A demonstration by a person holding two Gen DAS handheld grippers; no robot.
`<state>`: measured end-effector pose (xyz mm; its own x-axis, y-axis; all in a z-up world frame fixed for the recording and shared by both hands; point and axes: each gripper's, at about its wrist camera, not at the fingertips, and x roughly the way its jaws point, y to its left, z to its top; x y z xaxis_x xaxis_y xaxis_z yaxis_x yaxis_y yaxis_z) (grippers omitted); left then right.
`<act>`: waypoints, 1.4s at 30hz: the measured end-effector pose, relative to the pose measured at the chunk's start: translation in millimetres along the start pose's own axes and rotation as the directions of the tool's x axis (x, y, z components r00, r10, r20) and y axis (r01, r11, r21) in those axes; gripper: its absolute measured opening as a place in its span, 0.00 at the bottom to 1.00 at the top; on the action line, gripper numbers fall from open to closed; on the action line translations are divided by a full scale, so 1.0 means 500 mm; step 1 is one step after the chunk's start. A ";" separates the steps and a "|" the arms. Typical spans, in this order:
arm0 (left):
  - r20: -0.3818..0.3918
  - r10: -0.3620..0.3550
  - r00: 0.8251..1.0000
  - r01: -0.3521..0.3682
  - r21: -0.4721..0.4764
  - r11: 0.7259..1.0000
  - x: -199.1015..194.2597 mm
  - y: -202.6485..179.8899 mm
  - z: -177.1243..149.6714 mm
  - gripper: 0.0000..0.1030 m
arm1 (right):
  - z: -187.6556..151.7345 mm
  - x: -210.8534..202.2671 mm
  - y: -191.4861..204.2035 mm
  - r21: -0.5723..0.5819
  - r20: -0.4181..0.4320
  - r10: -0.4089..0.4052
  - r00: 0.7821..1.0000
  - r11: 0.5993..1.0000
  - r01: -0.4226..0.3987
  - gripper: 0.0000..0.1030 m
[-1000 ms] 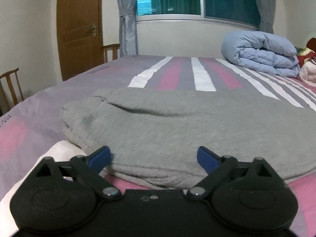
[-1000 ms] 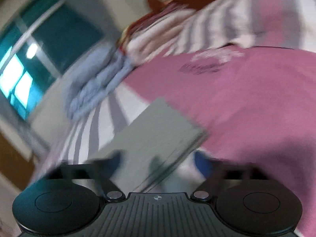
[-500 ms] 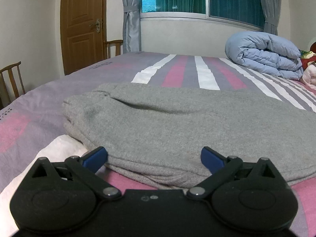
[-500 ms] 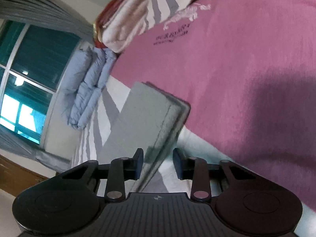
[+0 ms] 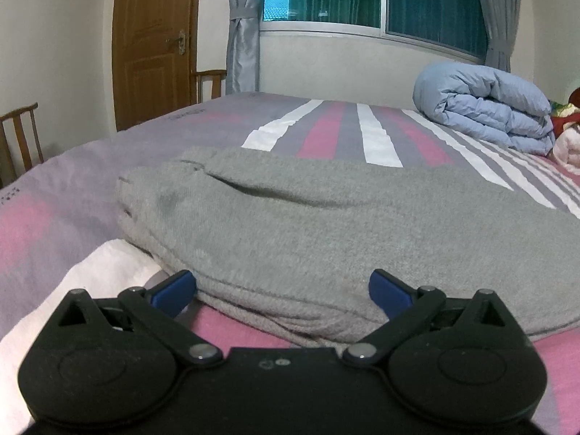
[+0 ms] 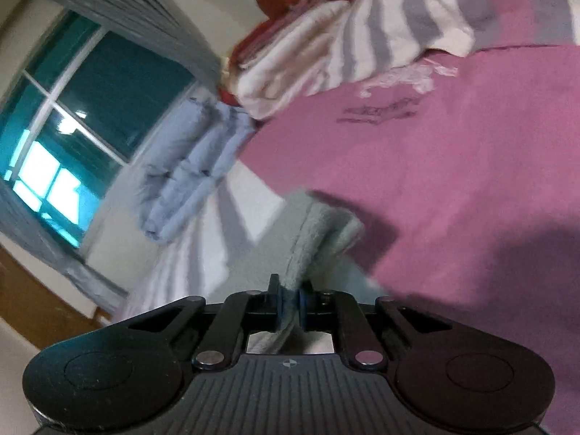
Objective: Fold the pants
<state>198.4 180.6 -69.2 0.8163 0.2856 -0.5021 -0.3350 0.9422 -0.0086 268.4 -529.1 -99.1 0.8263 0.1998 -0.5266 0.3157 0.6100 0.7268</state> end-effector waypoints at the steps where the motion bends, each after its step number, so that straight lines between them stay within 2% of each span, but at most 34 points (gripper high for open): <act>1: 0.000 0.000 1.000 0.000 -0.001 1.000 -0.001 0.002 0.000 0.94 | -0.002 0.000 -0.010 0.024 0.007 0.015 1.000 1.000 -0.015 0.05; 4: 0.008 0.003 1.000 -0.003 0.001 1.000 -0.005 0.001 0.001 0.94 | -0.008 -0.016 0.035 -0.042 0.025 -0.037 0.999 0.998 0.038 0.08; 8: 0.064 0.016 0.998 -0.015 -0.014 1.000 -0.031 0.008 0.006 0.94 | -0.028 -0.047 0.114 -0.159 0.089 -0.003 0.996 0.987 0.017 0.08; 12: 0.103 0.051 0.993 -0.046 -0.052 0.998 -0.054 0.034 0.013 0.94 | -0.076 -0.034 0.242 -0.311 0.106 0.048 0.993 0.950 -0.012 0.08; 17: 0.070 0.085 0.994 -0.072 -0.172 0.983 -0.058 0.090 0.009 0.94 | -0.171 0.004 0.375 -0.400 0.054 0.122 0.991 0.912 -0.091 0.08; 19: 0.060 0.095 0.994 -0.079 -0.224 0.971 -0.061 0.112 0.006 0.94 | -0.222 0.024 0.428 -0.431 0.015 0.155 0.988 0.892 -0.134 0.08; 22: 0.051 0.095 0.994 -0.080 -0.251 0.965 -0.065 0.138 0.001 0.94 | -0.320 0.056 0.497 -0.482 -0.058 0.202 0.978 0.852 -0.204 0.08; 25: 0.043 0.098 0.994 -0.083 -0.271 0.959 -0.069 0.158 -0.005 0.94 | -0.463 0.092 0.548 -0.549 -0.191 0.244 0.951 0.777 -0.309 0.08; 26: 0.038 0.097 0.995 -0.082 -0.283 0.956 -0.069 0.166 -0.006 0.94 | -0.520 0.103 0.558 -0.570 -0.251 0.252 0.935 0.742 -0.353 0.08; 27: 0.034 0.099 0.995 -0.084 -0.297 0.951 -0.070 0.173 -0.008 0.94 | -0.582 0.123 0.561 -0.586 -0.339 0.245 0.908 0.700 -0.407 0.08; 28: 0.031 0.102 0.994 -0.087 -0.313 0.946 -0.071 0.180 -0.011 0.94 | -0.640 0.151 0.557 -0.590 -0.435 0.190 0.880 0.679 -0.438 0.08; 29: 0.029 0.103 0.994 -0.088 -0.327 0.941 -0.073 0.185 -0.014 0.94 | -0.699 0.168 0.557 -0.628 -0.481 0.114 0.869 0.647 -0.432 0.20; 30: 0.027 0.102 0.994 -0.087 -0.335 0.938 -0.072 0.189 -0.015 0.94 | -0.728 0.146 0.560 -0.696 -0.422 0.143 0.895 0.581 -0.421 0.34; 31: 0.027 0.101 0.995 -0.086 -0.339 0.937 -0.074 0.192 -0.017 0.94 | -0.746 0.129 0.565 -0.721 -0.428 0.171 0.888 0.528 -0.449 0.48; 32: 0.029 0.097 0.995 -0.082 -0.336 0.938 -0.074 0.193 -0.017 0.94 | -0.753 0.120 0.564 -0.704 -0.455 0.189 0.870 0.522 -0.481 0.65; 34: 0.029 0.093 0.995 -0.079 -0.328 0.941 -0.072 0.194 -0.018 0.94 | -0.760 0.103 0.563 -0.714 -0.450 0.197 0.871 0.507 -0.483 0.66; 35: 0.027 0.092 0.995 -0.079 -0.327 0.942 -0.072 0.194 -0.019 0.94 | -0.755 0.098 0.559 -0.709 -0.453 0.202 0.869 0.509 -0.488 0.66; 37: 0.027 0.092 0.995 -0.079 -0.326 0.942 -0.073 0.193 -0.020 0.94 | -0.737 0.088 0.551 -0.665 -0.448 0.260 0.856 0.542 -0.513 0.65; 38: 0.027 0.092 0.995 -0.078 -0.326 0.942 -0.074 0.194 -0.019 0.94 | -0.727 0.088 0.546 -0.648 -0.440 0.276 0.854 0.560 -0.515 0.57; 39: 0.026 0.091 0.995 -0.078 -0.324 0.943 -0.075 0.193 -0.019 0.94 | -0.718 0.091 0.543 -0.640 -0.427 0.274 0.862 0.582 -0.502 0.49; 40: 0.025 0.091 0.996 -0.078 -0.320 0.944 -0.074 0.192 -0.019 0.94 | -0.718 0.097 0.544 -0.643 -0.414 0.258 0.873 0.596 -0.481 0.47; 42: 0.020 0.088 0.996 -0.077 -0.312 0.947 -0.074 0.190 -0.019 0.94 | -0.717 0.105 0.550 -0.651 -0.409 0.245 0.879 0.597 -0.469 0.47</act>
<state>132.1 257.7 -59.6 0.7931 0.3709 -0.4832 -0.5270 0.8156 -0.2389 231.4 -76.1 -84.8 0.6133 0.6381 -0.4655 -0.5022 0.7699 0.3937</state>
